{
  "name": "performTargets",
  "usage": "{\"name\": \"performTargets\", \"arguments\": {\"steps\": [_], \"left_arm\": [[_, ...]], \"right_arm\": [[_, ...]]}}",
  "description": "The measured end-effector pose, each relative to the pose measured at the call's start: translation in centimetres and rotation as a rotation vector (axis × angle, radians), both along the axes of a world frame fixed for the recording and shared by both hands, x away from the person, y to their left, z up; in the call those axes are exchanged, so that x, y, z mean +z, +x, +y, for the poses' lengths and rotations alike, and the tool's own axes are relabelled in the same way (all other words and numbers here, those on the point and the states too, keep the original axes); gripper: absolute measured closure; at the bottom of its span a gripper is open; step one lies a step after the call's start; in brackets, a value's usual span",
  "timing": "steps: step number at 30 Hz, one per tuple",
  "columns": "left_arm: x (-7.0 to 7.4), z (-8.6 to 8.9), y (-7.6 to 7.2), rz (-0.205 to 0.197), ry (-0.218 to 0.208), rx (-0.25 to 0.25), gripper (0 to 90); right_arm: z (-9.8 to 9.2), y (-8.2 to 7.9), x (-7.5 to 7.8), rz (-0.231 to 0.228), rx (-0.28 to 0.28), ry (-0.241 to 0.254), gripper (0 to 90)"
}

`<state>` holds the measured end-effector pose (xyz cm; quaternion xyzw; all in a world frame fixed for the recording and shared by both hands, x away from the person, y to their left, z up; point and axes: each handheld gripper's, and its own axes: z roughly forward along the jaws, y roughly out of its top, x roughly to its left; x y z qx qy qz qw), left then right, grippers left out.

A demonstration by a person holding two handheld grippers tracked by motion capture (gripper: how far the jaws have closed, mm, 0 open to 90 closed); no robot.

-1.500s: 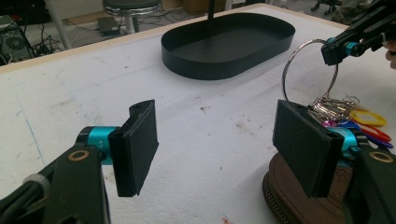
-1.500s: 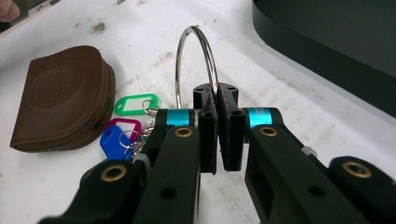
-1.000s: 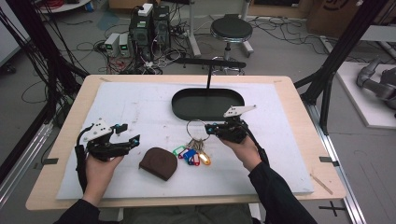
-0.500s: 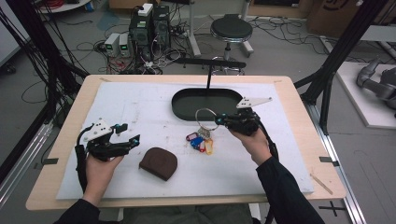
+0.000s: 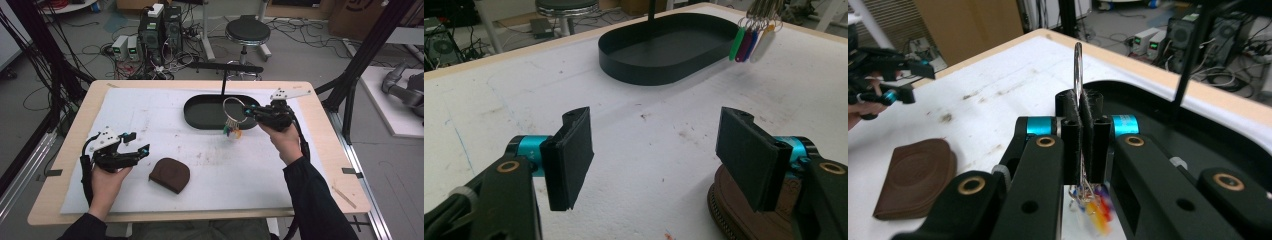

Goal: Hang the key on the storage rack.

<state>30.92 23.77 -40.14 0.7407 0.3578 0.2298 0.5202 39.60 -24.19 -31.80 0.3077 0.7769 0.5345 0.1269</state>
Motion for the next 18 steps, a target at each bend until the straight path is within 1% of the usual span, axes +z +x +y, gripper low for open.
{"name": "performTargets", "arguments": {"steps": [2, 4, 6, 7, 10, 14, 18], "left_arm": [[0.0, 0.0, 0.0, 0.0, 0.003, 0.002, 30.9], [0.0, 0.0, 0.0, 0.0, 0.003, 0.002, 30.8], [0.0, 0.0, 0.0, 0.002, 0.002, 0.002, 30.9], [0.0, 0.0, 0.0, 0.002, 0.002, 0.002, 30.9], [0.0, 0.0, 0.0, 0.001, 0.003, 0.003, 30.9], [-0.1, 0.1, 0.0, 0.002, 0.006, 0.004, 30.9], [-0.1, 0.1, 0.1, 0.005, 0.004, 0.007, 30.9]], "right_arm": [[-0.5, 0.3, 0.8, -0.018, -0.009, 0.011, 88.8], [-0.8, 0.5, 1.3, -0.026, -0.015, 0.021, 88.8], [-1.0, 0.8, 1.9, -0.037, -0.021, 0.019, 88.8], [-1.0, 0.8, 1.9, -0.037, -0.021, 0.019, 88.8], [-1.4, 1.4, 2.7, -0.053, -0.04, 0.024, 88.8], [-1.9, 2.1, 3.3, -0.063, -0.06, 0.019, 88.8], [-2.3, 2.7, 3.5, -0.069, -0.076, 0.035, 88.8]]}}
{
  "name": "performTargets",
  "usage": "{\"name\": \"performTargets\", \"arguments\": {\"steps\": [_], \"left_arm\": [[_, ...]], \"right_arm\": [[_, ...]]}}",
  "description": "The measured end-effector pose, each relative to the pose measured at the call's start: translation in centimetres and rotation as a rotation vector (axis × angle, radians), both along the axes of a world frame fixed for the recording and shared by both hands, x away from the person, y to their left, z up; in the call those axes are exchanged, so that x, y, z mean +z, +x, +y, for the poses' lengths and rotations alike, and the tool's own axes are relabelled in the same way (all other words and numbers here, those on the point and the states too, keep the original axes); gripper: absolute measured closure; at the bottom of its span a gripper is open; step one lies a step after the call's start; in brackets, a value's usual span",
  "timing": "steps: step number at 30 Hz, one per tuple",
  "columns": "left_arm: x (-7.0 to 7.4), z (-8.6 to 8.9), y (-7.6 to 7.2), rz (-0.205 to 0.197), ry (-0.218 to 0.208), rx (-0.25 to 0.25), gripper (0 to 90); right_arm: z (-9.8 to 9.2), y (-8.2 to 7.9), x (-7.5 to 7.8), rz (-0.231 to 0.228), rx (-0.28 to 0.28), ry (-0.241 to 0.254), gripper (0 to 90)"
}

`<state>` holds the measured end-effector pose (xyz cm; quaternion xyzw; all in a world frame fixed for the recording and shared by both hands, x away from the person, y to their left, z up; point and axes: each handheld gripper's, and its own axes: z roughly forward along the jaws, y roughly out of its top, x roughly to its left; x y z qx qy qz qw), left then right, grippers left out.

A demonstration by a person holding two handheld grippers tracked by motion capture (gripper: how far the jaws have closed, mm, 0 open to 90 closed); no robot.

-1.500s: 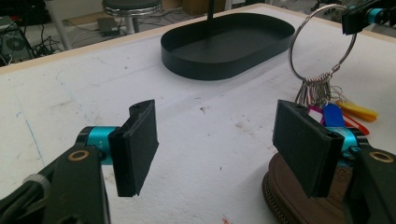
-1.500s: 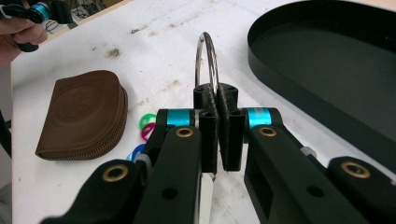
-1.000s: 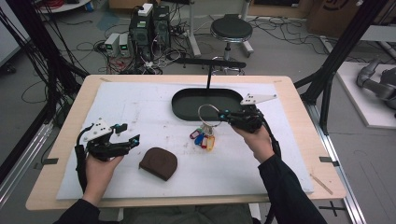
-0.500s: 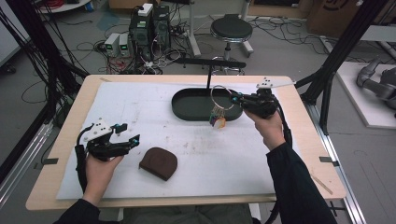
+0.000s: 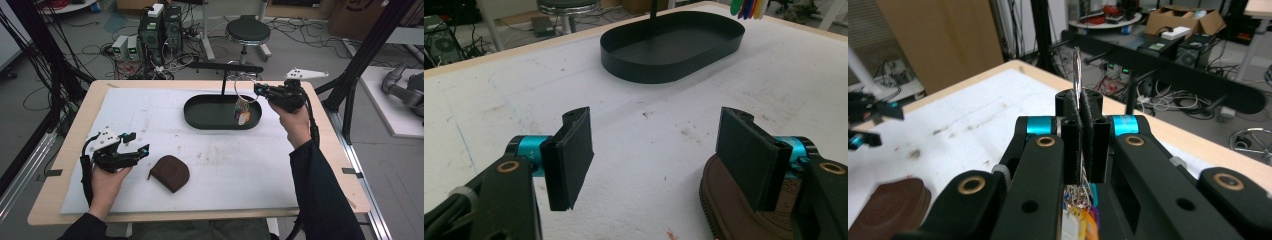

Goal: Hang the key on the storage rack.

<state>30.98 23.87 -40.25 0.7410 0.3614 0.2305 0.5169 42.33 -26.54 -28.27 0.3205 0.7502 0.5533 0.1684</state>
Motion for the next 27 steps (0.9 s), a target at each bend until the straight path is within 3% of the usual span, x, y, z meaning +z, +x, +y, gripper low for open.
{"name": "performTargets", "arguments": {"steps": [19, 27], "left_arm": [[-0.2, 0.3, 0.1, 0.005, -0.001, 0.009, 30.9], [-0.4, 0.3, 0.2, 0.011, -0.001, 0.014, 30.9]], "right_arm": [[-1.6, 4.2, -2.1, 0.045, -0.107, -0.009, 88.8], [-2.4, 5.1, -2.6, 0.05, -0.134, 0.002, 88.7]]}}
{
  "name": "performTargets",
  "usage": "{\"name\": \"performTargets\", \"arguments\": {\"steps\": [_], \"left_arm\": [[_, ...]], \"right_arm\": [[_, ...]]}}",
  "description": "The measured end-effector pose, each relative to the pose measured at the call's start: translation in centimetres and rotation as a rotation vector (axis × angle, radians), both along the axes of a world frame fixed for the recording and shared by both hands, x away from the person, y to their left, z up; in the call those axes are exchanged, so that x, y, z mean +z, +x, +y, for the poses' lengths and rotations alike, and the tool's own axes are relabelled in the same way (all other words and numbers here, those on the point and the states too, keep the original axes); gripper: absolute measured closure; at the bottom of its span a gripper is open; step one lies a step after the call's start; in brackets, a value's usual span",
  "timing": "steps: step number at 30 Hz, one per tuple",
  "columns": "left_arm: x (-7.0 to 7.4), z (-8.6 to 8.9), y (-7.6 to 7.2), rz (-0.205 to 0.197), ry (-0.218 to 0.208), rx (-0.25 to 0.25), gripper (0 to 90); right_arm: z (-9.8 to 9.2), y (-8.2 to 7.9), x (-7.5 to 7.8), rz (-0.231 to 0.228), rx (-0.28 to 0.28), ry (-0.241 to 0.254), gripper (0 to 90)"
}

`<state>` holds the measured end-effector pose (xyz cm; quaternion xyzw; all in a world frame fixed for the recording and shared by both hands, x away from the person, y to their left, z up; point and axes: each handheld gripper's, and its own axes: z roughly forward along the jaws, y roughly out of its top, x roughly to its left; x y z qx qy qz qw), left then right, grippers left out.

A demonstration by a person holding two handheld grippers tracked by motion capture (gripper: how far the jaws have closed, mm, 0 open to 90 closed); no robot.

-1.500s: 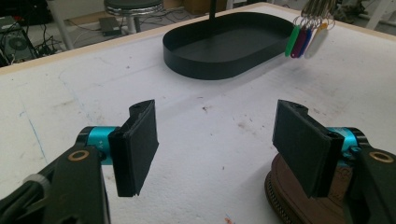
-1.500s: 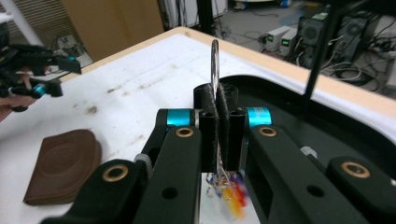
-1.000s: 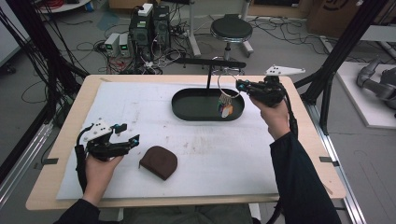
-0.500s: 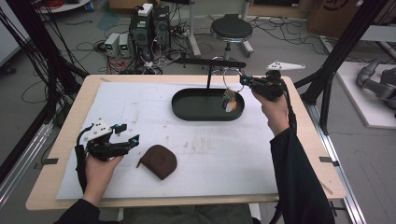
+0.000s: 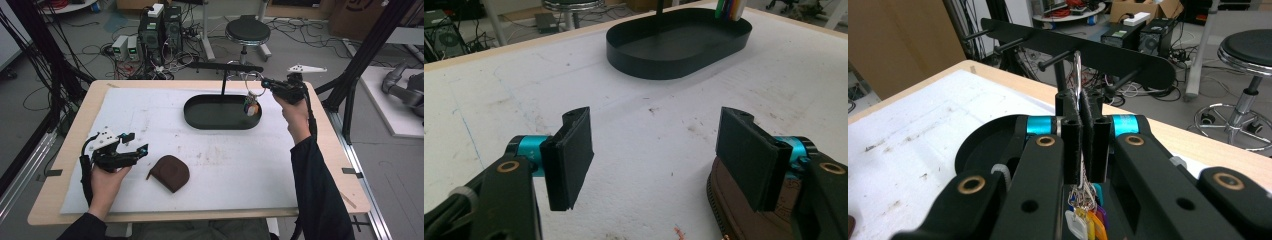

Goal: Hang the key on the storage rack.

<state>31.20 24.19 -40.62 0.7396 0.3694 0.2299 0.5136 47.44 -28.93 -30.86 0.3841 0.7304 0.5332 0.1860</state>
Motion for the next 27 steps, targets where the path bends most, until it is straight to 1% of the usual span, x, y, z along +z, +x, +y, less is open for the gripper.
{"name": "performTargets", "arguments": {"steps": [1, 4, 7, 12, 15, 16, 18, 19, 22, 24, 27], "left_arm": [[0.0, 0.0, 0.0, 0.0, 0.003, 0.0, 30.9], [-0.1, 0.0, 0.0, 0.003, 0.003, -0.001, 30.8], [-0.1, 0.0, 0.1, 0.004, 0.003, 0.001, 30.9], [-0.2, 0.0, 0.0, 0.005, 0.004, 0.004, 30.9], [-0.3, 0.0, 0.0, 0.01, 0.003, 0.004, 30.9], [-0.3, 0.1, 0.0, 0.01, 0.006, 0.004, 30.9], [-0.3, 0.1, 0.0, 0.009, 0.005, 0.006, 30.9], [-0.3, 0.1, 0.0, 0.009, 0.007, 0.005, 30.9], [-0.3, 0.1, -0.1, 0.009, 0.007, 0.006, 30.9], [-0.3, 0.0, -0.1, 0.011, 0.004, 0.007, 30.9], [-0.3, 0.1, -0.1, 0.01, 0.007, 0.006, 30.9]], "right_arm": [[-0.2, 0.2, -0.1, 0.001, 0.0, 0.008, 88.7], [-0.3, 0.3, -0.2, 0.001, -0.002, 0.008, 88.8], [-0.3, 0.8, -0.5, 0.005, -0.004, 0.004, 88.7], [-0.2, 1.2, -0.7, 0.007, -0.022, -0.005, 88.7], [-0.4, 1.4, -0.7, 0.004, -0.029, 0.003, 88.7], [-0.4, 1.6, -0.7, 0.018, -0.03, -0.004, 88.7], [-0.4, 1.7, -0.6, 0.003, -0.039, -0.008, 88.7], [-0.4, 1.7, -0.6, 0.007, -0.041, 0.0, 88.7], [-0.4, 1.8, -0.7, 0.005, -0.04, -0.007, 88.7], [-0.4, 1.9, -0.9, 0.018, -0.042, -0.018, 88.7], [-0.4, 2.1, -1.1, 0.022, -0.046, -0.015, 88.7]]}}
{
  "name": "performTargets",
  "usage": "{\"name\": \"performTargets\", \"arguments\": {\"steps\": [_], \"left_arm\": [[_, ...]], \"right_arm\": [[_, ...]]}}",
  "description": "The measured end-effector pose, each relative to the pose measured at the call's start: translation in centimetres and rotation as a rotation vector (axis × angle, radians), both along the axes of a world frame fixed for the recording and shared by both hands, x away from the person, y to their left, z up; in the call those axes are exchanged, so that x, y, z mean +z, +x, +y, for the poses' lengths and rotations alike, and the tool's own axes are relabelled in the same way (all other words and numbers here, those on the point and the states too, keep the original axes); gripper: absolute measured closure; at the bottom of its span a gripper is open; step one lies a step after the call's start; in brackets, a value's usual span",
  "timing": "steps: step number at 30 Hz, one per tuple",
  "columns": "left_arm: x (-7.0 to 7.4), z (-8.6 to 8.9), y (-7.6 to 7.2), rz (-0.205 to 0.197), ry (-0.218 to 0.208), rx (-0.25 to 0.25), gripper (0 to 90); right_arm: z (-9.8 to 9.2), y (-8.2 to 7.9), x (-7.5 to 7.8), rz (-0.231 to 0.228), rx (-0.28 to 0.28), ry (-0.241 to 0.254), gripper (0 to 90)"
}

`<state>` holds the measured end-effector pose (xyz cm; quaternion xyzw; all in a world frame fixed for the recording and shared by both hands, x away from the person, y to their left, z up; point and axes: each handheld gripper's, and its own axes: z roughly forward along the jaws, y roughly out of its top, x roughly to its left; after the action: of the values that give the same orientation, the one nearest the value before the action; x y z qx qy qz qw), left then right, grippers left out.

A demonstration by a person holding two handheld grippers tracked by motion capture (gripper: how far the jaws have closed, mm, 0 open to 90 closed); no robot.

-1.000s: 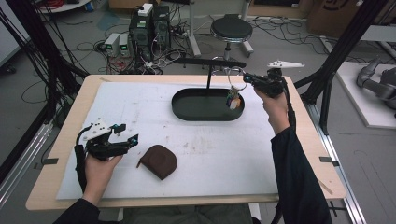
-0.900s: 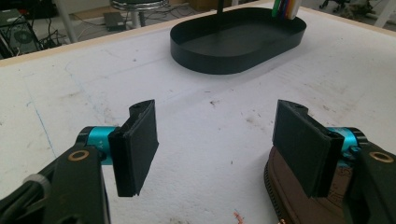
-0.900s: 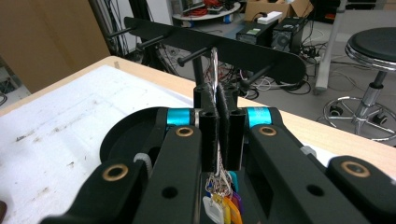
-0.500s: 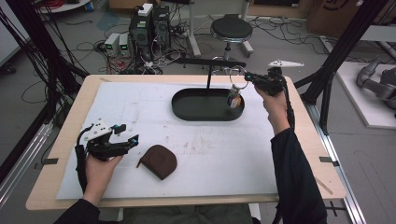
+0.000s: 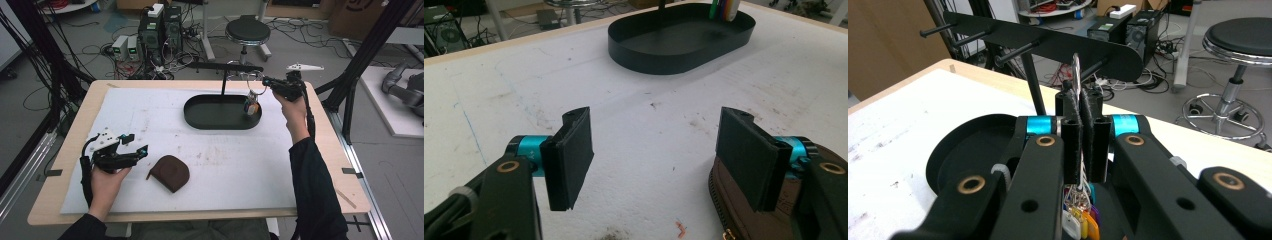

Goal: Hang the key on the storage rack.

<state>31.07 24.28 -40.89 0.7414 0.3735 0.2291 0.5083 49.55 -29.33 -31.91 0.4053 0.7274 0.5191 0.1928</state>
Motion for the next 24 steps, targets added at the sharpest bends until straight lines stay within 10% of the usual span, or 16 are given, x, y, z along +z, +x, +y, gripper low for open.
{"name": "performTargets", "arguments": {"steps": [18, 24], "left_arm": [[0.01, 0.06, -0.15, -0.002, -0.001, 0.003, 30.9], [-0.01, 0.11, -0.05, 0.0, 0.002, 0.002, 30.9]], "right_arm": [[0.27, 0.34, -0.56, 0.017, -0.056, -0.017, 84.8], [0.3, -0.02, -0.23, -0.001, -0.1, -0.086, 70.0]]}}
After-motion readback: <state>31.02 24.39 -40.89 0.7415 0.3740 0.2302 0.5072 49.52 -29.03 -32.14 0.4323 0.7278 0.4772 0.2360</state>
